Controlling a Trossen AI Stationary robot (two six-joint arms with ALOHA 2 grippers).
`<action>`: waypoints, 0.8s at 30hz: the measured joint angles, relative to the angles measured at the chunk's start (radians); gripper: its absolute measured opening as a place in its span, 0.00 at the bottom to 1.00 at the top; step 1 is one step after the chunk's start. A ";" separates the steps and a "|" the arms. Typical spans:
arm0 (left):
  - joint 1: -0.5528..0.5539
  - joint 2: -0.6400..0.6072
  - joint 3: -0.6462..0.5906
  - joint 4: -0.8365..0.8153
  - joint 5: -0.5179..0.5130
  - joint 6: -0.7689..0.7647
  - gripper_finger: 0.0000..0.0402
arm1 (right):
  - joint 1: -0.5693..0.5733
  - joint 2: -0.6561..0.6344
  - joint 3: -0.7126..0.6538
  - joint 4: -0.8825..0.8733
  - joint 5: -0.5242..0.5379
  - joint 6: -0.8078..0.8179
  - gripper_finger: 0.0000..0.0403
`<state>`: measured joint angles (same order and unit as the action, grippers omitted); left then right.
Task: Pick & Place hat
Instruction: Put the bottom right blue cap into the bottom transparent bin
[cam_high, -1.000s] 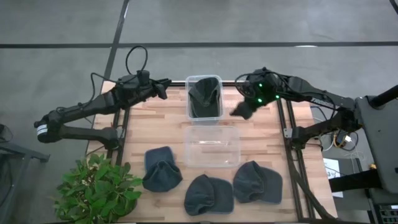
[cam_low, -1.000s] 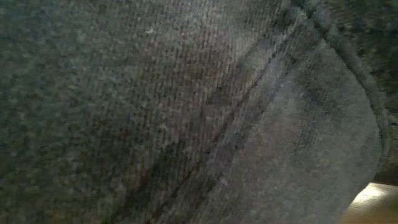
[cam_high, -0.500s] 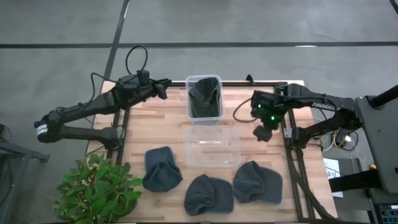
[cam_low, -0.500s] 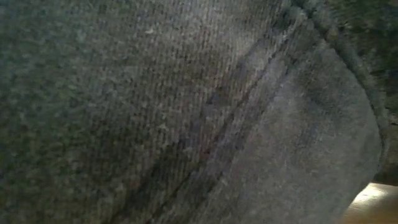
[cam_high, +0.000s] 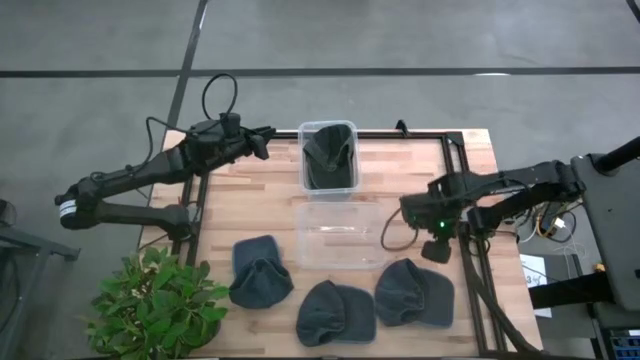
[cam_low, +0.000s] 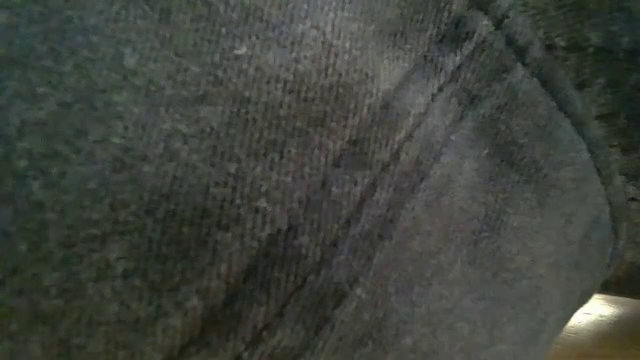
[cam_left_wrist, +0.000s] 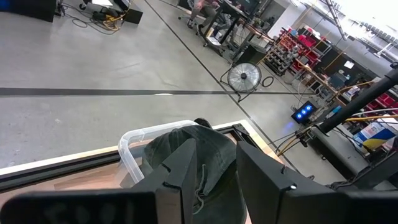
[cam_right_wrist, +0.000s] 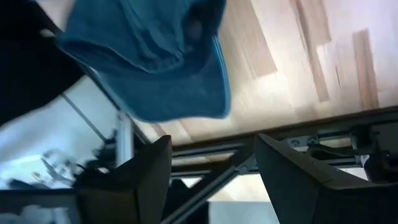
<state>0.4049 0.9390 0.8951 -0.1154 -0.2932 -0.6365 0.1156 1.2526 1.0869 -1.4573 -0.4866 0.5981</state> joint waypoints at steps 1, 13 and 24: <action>0.000 0.000 0.000 0.000 0.000 0.000 0.27 | 0.016 0.000 -0.027 0.014 0.000 0.001 0.56; 0.000 0.000 0.000 0.000 0.006 -0.006 0.27 | 0.068 0.013 -0.318 0.273 0.007 0.020 0.56; 0.000 -0.001 0.000 0.000 0.008 -0.038 0.27 | 0.079 0.013 -0.449 0.413 -0.039 0.028 0.56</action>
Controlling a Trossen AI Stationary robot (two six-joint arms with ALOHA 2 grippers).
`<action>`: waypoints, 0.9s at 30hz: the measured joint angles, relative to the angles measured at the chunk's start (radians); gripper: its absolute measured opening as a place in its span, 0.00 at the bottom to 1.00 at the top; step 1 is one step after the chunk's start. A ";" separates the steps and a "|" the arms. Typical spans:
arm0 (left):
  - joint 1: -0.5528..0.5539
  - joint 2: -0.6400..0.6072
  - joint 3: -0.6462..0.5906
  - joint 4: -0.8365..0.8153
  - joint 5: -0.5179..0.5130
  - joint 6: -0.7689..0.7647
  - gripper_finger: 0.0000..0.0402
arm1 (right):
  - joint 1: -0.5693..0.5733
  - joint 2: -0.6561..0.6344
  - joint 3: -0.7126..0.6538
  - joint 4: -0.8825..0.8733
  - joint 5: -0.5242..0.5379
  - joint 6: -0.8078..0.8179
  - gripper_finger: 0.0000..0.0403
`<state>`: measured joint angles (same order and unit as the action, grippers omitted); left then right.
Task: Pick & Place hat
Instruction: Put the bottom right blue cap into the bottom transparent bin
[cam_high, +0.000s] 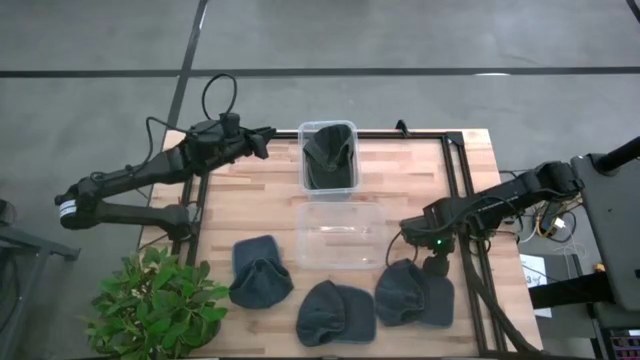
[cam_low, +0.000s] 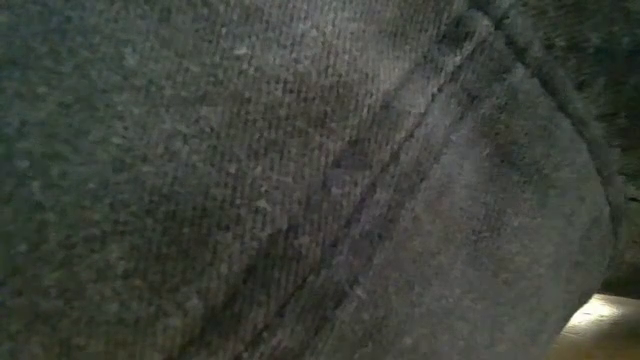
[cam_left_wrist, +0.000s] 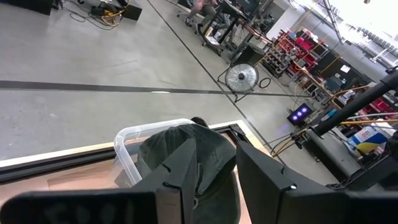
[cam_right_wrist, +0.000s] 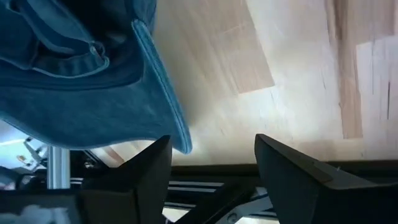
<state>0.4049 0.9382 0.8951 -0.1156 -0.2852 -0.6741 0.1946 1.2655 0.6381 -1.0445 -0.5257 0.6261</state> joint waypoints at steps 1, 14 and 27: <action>0.000 0.000 0.000 0.000 0.000 -0.004 0.27 | 0.006 0.000 -0.002 0.014 -0.002 -0.005 0.56; 0.000 0.003 0.000 0.000 0.000 -0.011 0.27 | 0.044 -0.001 -0.033 0.114 0.024 0.004 0.56; 0.000 0.003 0.000 0.000 0.000 -0.011 0.27 | 0.063 -0.002 -0.089 0.199 -0.017 0.029 0.56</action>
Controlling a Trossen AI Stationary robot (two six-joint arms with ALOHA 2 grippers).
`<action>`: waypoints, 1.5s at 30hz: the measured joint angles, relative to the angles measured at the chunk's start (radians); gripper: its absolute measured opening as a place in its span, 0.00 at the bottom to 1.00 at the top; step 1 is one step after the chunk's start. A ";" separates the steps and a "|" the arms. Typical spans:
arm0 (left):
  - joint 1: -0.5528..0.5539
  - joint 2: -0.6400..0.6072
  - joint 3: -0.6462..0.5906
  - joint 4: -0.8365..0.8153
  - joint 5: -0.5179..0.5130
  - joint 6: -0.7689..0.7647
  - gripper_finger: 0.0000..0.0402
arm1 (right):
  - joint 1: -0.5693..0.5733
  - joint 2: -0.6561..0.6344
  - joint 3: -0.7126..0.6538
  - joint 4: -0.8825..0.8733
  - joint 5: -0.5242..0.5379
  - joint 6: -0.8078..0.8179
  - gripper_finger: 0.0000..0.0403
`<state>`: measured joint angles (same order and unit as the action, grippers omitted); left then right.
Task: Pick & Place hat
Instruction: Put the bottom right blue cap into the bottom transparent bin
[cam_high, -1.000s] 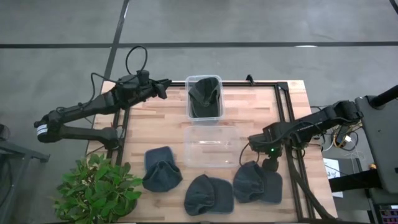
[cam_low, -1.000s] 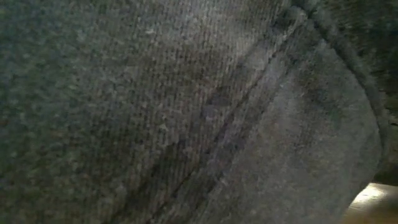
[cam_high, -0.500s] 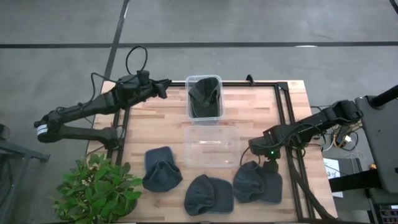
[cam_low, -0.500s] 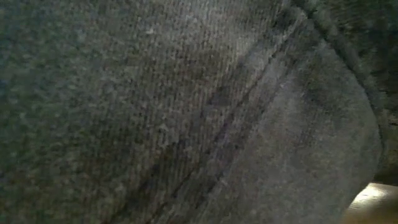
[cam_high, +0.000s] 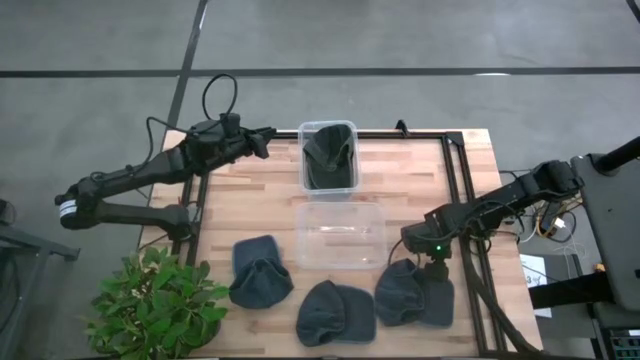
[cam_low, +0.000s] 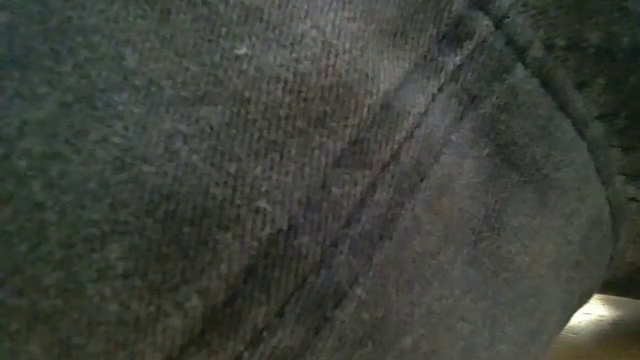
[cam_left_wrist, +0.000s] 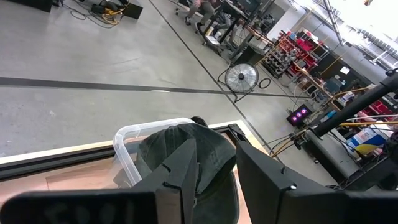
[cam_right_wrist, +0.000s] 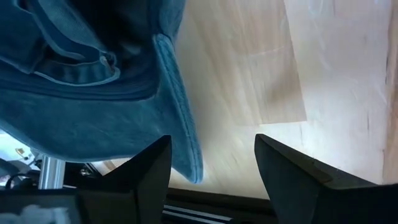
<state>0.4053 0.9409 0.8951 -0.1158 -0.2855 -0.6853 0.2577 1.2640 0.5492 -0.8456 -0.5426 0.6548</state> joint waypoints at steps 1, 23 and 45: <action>0.000 0.000 0.000 0.000 0.000 0.000 0.27 | 0.000 0.000 -0.003 0.006 0.000 0.000 0.56; 0.000 0.000 0.000 0.000 0.000 -0.003 0.27 | 0.000 -0.001 -0.016 0.101 -0.030 0.098 0.03; 0.000 0.000 0.000 0.001 0.000 -0.003 0.27 | 0.000 -0.014 0.240 -0.336 -0.056 0.010 0.02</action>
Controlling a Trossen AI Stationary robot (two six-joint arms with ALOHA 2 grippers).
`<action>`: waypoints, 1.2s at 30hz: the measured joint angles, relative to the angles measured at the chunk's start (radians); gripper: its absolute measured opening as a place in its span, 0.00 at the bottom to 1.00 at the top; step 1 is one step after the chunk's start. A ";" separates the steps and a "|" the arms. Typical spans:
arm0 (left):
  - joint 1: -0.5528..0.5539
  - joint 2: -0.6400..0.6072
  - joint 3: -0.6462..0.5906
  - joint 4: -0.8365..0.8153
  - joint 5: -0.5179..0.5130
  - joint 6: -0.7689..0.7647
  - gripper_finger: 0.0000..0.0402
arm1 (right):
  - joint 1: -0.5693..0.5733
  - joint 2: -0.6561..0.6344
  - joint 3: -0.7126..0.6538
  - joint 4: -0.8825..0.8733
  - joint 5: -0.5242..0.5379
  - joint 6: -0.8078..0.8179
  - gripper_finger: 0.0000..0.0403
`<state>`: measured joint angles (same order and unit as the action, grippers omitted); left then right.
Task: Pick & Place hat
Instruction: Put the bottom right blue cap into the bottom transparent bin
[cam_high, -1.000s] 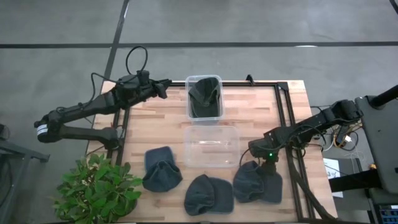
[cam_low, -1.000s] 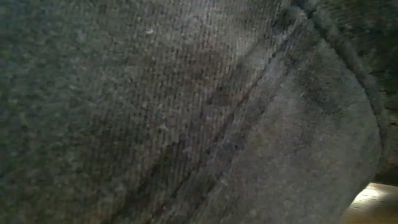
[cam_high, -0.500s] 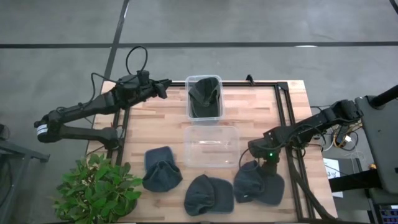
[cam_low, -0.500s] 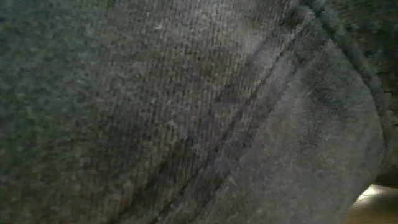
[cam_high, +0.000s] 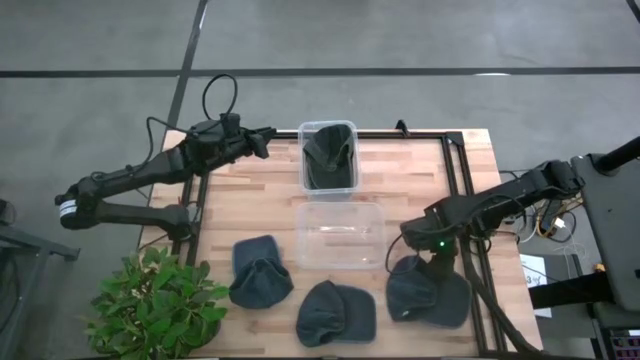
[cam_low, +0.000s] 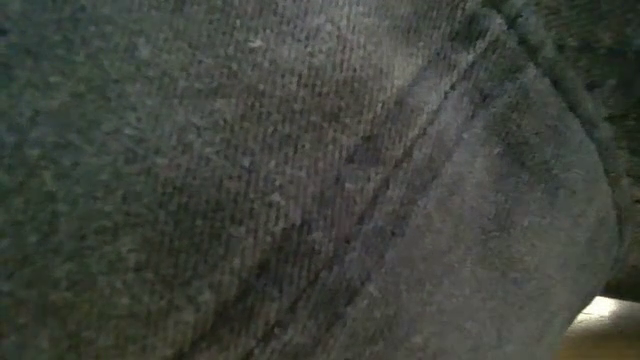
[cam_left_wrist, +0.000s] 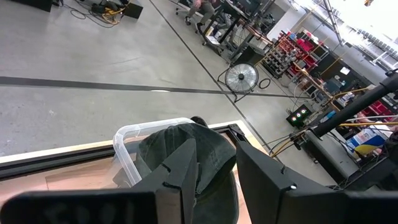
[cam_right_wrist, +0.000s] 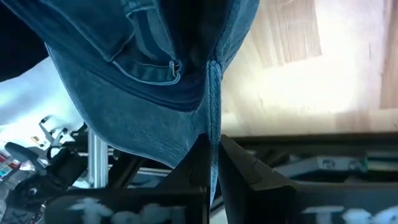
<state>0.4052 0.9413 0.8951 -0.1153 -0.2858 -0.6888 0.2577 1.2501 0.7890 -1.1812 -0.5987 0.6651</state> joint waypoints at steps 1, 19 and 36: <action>0.000 0.000 0.000 0.000 0.000 0.000 0.27 | 0.000 -0.001 0.019 -0.025 0.000 -0.008 0.02; 0.000 0.000 0.000 0.000 0.000 0.000 0.27 | -0.003 0.008 0.484 -0.358 -0.008 -0.094 0.02; 0.000 0.000 0.000 0.000 0.000 0.000 0.27 | -0.018 0.017 0.761 -0.328 0.107 -0.088 0.02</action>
<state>0.4053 0.9413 0.8951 -0.1154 -0.2859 -0.6884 0.2399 1.2671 1.5496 -1.5088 -0.4916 0.5773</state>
